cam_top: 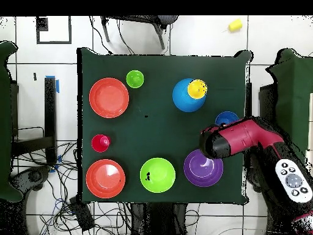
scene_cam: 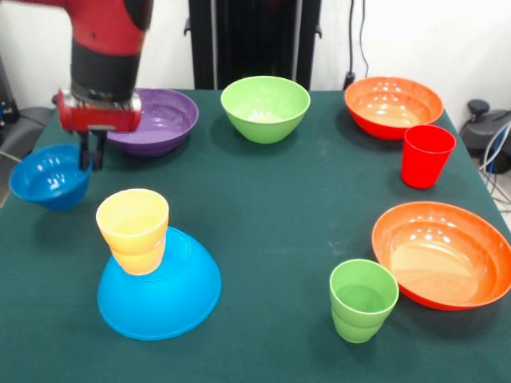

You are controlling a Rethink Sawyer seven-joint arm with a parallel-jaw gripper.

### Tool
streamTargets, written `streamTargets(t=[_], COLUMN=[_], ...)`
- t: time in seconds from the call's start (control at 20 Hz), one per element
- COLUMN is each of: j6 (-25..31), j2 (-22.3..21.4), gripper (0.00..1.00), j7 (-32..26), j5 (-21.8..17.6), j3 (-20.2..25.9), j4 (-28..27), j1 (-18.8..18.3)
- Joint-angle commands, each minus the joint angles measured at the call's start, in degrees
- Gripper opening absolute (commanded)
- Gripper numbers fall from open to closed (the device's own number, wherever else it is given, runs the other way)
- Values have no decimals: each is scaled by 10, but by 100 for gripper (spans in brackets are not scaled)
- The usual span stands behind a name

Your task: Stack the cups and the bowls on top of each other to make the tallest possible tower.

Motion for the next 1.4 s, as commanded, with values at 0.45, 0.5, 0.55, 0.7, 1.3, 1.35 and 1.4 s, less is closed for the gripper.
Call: streamTargets(t=[0.45, 0.5, 0.55, 0.7, 1.3, 1.35, 1.4], j6=[92, 86, 81, 59, 116, 121, 126], j2=[-180, -178, -174, -155, -122, -124, -128], gripper=[0, 0, 0, 0, 0, 0, 0], j7=[-227, -215, -203, -149, -78, -78, -80], j5=[176, 182, 188, 215, 267, 269, 271], j3=[50, 51, 53, 57, -3, -7, -10], j4=[26, 20, 13, -15, -106, -111, -114], j1=[14, 19, 23, 36, 117, 122, 125])
